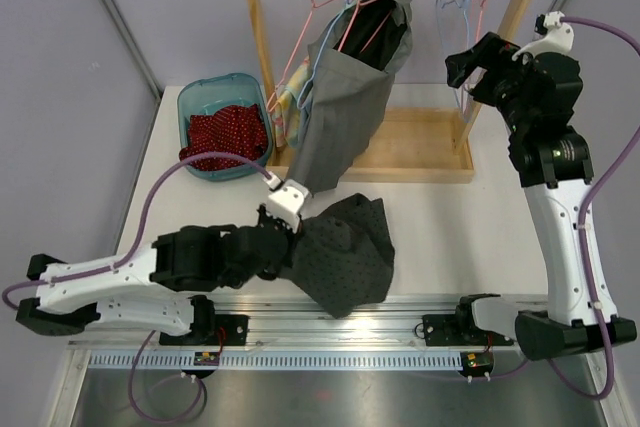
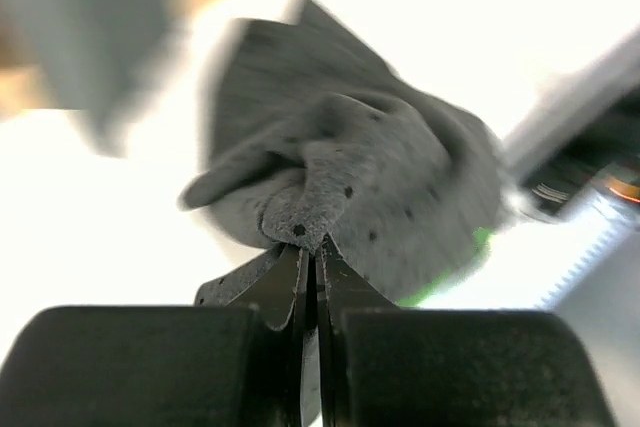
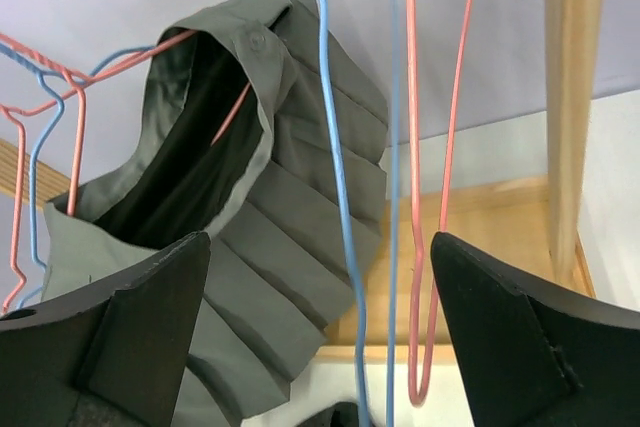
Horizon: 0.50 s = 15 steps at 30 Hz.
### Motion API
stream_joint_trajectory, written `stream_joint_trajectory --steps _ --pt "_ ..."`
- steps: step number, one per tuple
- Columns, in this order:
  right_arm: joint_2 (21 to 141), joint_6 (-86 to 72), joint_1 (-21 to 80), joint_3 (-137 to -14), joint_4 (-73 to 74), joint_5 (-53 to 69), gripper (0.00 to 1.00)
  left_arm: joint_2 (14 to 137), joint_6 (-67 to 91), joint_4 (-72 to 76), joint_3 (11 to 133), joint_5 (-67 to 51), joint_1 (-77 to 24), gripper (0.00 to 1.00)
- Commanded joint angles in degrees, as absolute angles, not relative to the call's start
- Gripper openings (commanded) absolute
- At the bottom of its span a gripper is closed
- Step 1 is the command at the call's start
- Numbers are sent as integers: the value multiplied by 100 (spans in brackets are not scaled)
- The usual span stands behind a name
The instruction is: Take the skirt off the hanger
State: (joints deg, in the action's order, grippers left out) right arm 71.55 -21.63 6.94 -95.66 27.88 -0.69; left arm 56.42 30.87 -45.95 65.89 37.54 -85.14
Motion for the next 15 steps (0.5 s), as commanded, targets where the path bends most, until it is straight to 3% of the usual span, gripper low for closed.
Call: stream_joint_trajectory --steps 1,8,11,15 --pt "6663 -2136 677 -9238 2918 -237 99 5406 2147 -5441 7039 4360 -7588 0" --pt "6021 -2109 677 -8588 3120 -229 99 5659 126 -4282 8365 2835 -4253 0" --pt "5758 -2162 677 -8141 3155 -150 99 6527 35 -4035 9603 1772 -2784 0" --pt "5336 -2197 677 -7682 3234 -123 99 7873 193 -3964 11300 968 -1733 0"
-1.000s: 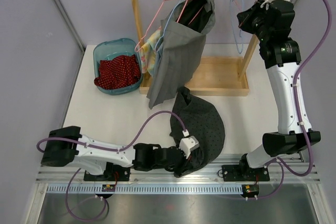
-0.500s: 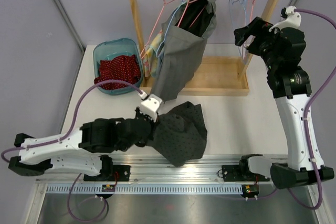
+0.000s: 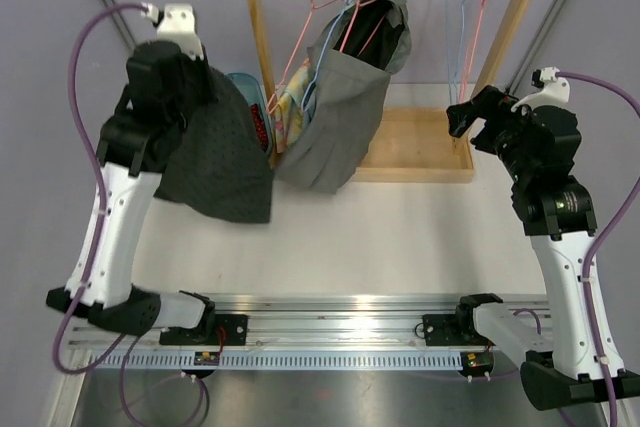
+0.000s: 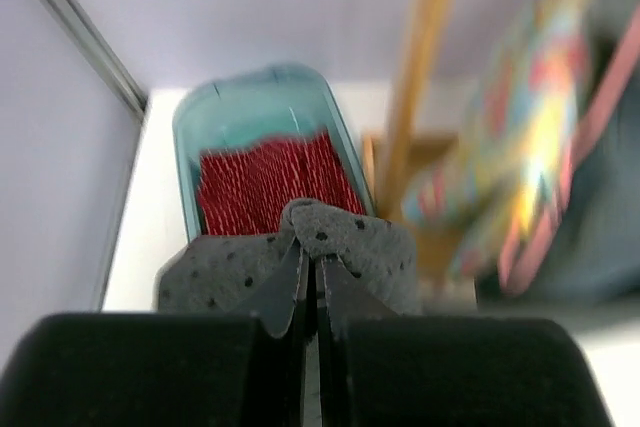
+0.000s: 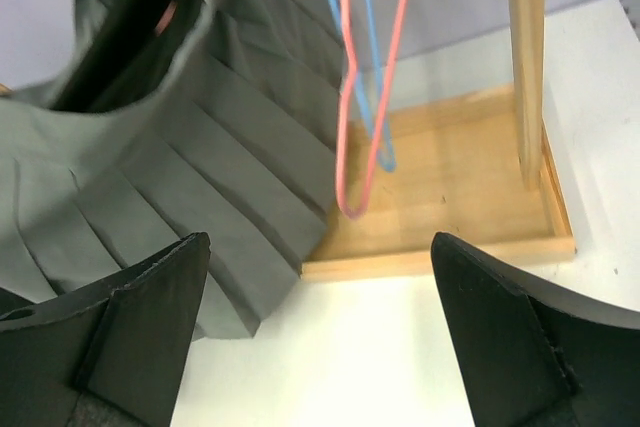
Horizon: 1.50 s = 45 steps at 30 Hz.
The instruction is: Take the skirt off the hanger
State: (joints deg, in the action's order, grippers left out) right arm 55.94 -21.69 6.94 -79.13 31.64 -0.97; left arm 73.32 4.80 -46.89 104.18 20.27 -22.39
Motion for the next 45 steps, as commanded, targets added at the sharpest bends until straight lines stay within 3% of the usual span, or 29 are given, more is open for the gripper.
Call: stream_joint_trajectory --steps 1,5,10,11,13,14,21,29,34,45 --pt "5257 -2197 677 -7612 3304 -106 99 8414 219 -3912 11616 854 -1601 0" --pt "4940 -2206 677 -7348 3471 -35 99 9438 544 -3648 12339 396 -1021 0" --pt "4544 -2136 677 -7137 3218 763 100 9966 922 -2849 11401 35 -598 0" --pt "4500 -2110 677 -7137 3095 965 99 10115 1106 -2874 11286 -165 -493 10" --pt "4439 -2144 677 -7180 2692 1545 100 10239 1343 -3206 11066 -167 -413 82" --pt "4456 -2171 685 -7224 2559 1721 99 10213 1388 -3234 10918 -45 -378 99" --pt "5859 -2504 685 -8699 1881 2908 98 8176 1591 -2847 8598 580 -413 99" --pt "7899 -2374 1405 -10965 2012 2602 95 5655 1407 -3541 6341 448 -834 99" --pt "8894 -2522 1714 -11496 1918 2268 92 5063 1335 -3498 5529 695 -861 99" --pt "10054 -2681 2074 -12120 1635 1802 89 5247 1380 -3489 5581 501 -870 99"
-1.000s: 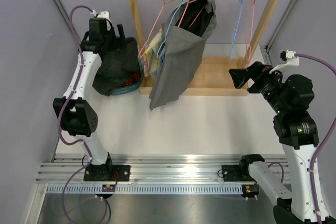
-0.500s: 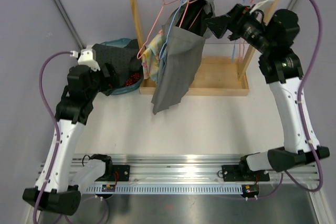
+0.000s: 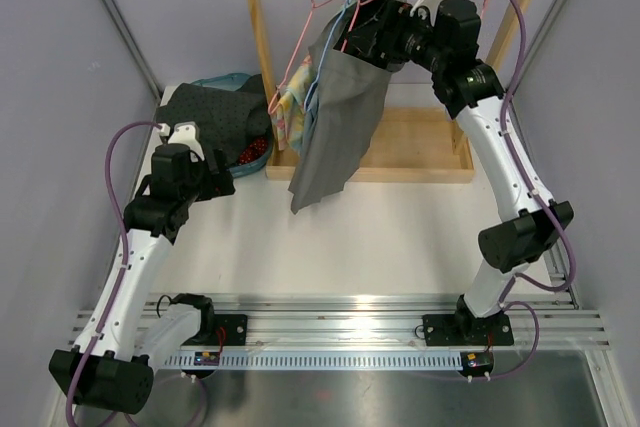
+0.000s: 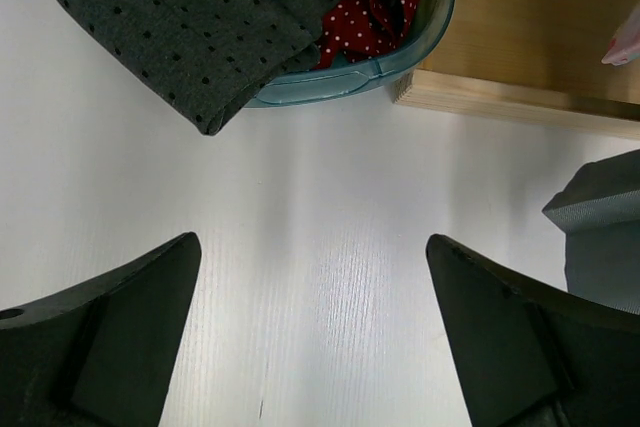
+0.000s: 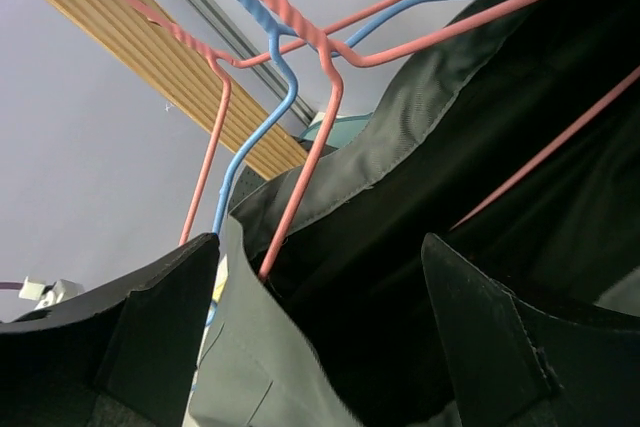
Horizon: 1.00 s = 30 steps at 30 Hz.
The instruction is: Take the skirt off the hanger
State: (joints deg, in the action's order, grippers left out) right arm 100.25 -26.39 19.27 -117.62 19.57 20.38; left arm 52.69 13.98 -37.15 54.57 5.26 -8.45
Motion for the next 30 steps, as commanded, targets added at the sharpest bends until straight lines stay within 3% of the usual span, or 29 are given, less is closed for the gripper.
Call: stream_joint_trajectory --steps 1,5,9,12,16,19,22,24,30 --pt "10107 -2681 2092 -12181 1617 1776 89 5230 1380 -3481 5572 518 -870 99" --pt "10405 -2690 2206 -12427 1617 1556 87 5256 1389 -3472 5581 457 -870 99" --pt "10590 -2707 2329 -12551 1512 1380 77 5265 1397 -3472 5581 422 -870 99" --pt "10722 -2698 2364 -12656 1564 1283 62 5221 1397 -3480 5572 422 -879 99" --pt "10732 -2672 2391 -12569 1564 1160 34 5203 1397 -3480 5572 431 -896 99" --pt "10670 -2628 2382 -12463 1564 1072 31 5221 1389 -3489 5572 431 -905 99" --pt "10609 -2575 2391 -12428 1591 1028 17 5203 1389 -3489 5564 448 -914 99" --pt "10538 -2514 2382 -12471 1713 958 0 5177 1389 -3489 5555 466 -923 99" --pt "9968 -2040 2382 -12683 2091 563 0 5150 1380 -3498 5546 580 -967 99"
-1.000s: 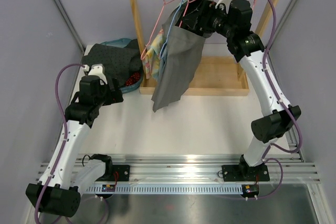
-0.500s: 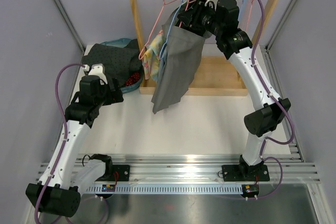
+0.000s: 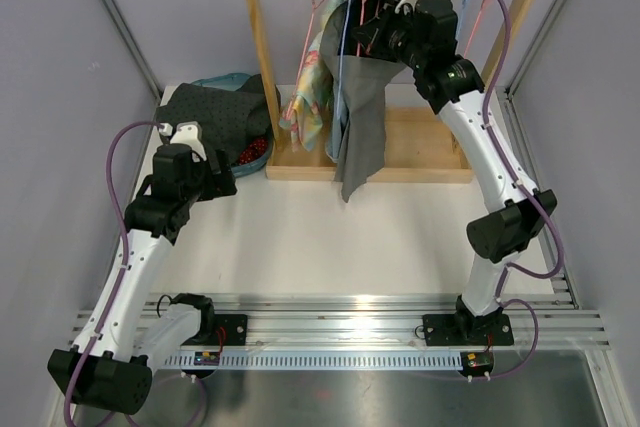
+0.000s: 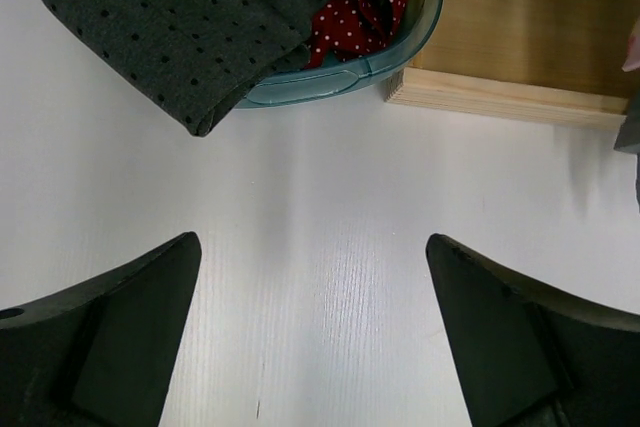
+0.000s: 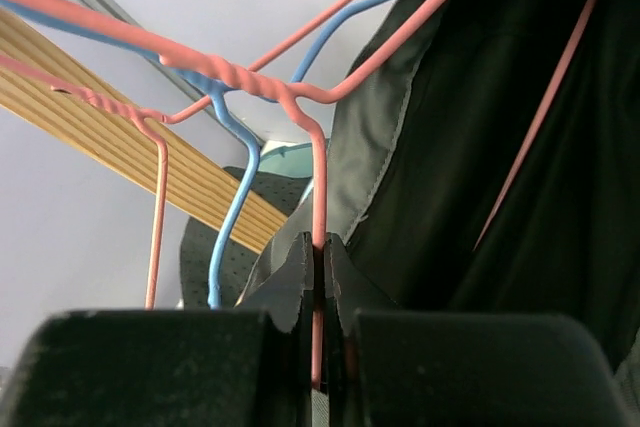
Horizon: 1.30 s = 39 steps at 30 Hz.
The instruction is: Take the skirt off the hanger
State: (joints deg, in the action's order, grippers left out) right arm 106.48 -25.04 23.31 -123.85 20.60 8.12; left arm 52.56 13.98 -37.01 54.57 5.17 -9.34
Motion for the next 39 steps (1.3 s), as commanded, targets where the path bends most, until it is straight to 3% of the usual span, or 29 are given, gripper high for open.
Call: stream_joint_trajectory --steps 1,13,19,21,30,39 --pt "9871 -1969 2382 -12674 2118 502 0 5150 1380 -3489 5546 615 -967 99" --pt "9071 -1354 2373 -12648 2566 -298 0 5089 1327 -3445 5520 721 -967 99" --pt "8324 -1371 2373 -11623 2417 -439 0 4940 1248 -3287 5660 343 -1326 99" --pt "7973 -1397 2373 -11313 2329 -448 0 4878 1265 -3270 5923 500 -1686 99" --pt "7102 -1784 2373 -10257 2285 -439 0 5905 1450 -3306 7926 1389 -5066 99" --pt "6733 -2425 2382 -9941 2303 -299 0 7029 1389 -1047 7629 1090 -6977 99"
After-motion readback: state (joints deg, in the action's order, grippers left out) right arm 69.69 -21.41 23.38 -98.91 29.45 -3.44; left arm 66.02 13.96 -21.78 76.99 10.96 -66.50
